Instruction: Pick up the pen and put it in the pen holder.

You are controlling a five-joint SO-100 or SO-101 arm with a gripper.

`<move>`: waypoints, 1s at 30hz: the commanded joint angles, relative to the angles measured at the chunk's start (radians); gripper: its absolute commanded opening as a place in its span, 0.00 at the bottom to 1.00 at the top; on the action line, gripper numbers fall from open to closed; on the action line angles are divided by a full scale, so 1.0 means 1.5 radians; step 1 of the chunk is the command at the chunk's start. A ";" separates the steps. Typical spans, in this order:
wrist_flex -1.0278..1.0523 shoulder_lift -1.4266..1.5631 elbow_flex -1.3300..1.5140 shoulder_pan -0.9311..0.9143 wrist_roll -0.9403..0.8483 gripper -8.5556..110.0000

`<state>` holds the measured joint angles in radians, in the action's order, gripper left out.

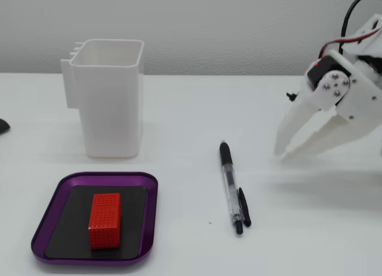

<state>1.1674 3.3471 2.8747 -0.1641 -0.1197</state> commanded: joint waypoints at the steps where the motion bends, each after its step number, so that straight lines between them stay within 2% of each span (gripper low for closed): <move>1: -0.022 0.016 -0.090 0.002 -0.076 0.07; 5: -0.029 -0.099 -0.173 -0.003 -0.039 0.11; 11: -0.019 -0.464 -0.358 0.003 0.029 0.19; 20: 0.064 -0.931 -0.661 0.032 0.030 0.20; 26: 0.055 -1.075 -0.706 0.033 0.029 0.20; 30: -0.003 -1.110 -0.689 0.032 0.028 0.20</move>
<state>1.2057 1.6904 1.8623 -0.1135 -0.0782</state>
